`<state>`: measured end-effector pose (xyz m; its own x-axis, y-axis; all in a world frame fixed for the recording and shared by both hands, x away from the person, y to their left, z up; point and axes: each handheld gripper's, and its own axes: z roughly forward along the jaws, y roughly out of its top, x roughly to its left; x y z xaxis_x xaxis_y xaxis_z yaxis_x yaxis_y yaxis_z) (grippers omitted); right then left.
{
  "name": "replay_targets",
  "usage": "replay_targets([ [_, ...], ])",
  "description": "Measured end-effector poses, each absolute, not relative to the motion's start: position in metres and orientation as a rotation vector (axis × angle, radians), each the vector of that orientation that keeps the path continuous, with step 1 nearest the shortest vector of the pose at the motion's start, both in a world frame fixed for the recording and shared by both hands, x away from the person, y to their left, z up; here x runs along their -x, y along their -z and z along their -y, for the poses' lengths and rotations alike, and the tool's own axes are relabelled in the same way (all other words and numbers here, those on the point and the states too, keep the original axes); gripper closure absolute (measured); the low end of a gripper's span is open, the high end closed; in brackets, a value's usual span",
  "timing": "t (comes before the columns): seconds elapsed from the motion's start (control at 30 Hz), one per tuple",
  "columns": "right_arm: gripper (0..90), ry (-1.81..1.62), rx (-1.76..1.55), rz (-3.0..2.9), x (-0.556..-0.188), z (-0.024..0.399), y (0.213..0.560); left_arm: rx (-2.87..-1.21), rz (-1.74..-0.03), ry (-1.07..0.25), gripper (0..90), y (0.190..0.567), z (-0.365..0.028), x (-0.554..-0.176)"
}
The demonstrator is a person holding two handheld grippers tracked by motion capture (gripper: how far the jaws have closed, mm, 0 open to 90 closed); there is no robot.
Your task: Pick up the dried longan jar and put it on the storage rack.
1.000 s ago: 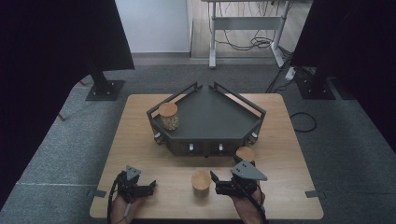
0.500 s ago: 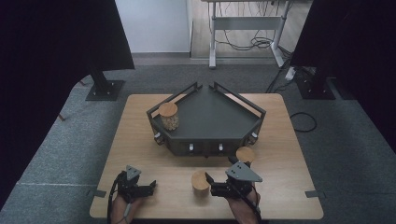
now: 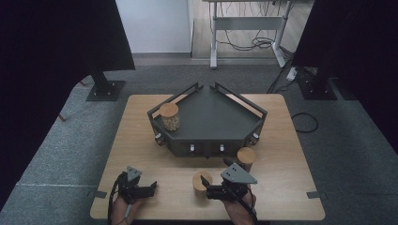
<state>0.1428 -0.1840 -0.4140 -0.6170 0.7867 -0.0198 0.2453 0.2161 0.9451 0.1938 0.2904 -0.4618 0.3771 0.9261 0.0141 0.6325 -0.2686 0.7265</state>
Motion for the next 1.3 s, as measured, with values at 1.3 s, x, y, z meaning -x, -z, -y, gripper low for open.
replay_targets([
  [1.3,3.6,-1.423,-0.894,-2.067,-0.147,0.16,0.44,-2.007,-1.328,-0.589,2.3,0.462,-0.291,-0.194],
])
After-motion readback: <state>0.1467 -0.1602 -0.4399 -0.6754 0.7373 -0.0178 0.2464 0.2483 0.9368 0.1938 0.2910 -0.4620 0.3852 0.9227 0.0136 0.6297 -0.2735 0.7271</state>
